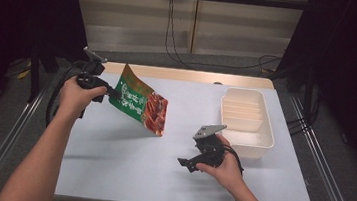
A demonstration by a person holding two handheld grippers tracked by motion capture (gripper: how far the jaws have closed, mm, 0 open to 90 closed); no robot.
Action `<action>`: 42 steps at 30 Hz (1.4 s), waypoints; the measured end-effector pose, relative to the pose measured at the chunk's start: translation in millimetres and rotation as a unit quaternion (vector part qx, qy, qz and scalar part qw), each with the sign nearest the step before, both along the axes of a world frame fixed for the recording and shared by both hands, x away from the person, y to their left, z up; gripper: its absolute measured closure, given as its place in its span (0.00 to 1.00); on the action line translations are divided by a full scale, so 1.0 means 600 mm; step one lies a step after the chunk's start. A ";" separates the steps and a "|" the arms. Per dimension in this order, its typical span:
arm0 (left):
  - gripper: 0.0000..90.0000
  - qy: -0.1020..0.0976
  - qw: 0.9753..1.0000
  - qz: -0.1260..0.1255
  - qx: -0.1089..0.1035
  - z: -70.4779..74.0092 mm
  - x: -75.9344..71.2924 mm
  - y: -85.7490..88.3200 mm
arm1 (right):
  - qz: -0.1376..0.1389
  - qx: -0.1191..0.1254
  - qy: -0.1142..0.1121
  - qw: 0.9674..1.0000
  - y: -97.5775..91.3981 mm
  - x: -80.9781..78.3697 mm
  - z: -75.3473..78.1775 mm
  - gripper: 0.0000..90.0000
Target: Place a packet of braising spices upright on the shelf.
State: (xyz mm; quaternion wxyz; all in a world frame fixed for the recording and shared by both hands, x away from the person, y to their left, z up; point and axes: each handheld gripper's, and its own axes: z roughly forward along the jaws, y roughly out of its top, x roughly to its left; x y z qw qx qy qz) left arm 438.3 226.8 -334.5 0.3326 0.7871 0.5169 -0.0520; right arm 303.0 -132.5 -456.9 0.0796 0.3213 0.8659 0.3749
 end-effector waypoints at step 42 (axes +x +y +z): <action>1.00 -0.035 0.974 -0.216 0.060 0.132 -0.070 -0.117 | 0.061 -0.034 -0.044 0.997 0.028 0.130 0.178 0.08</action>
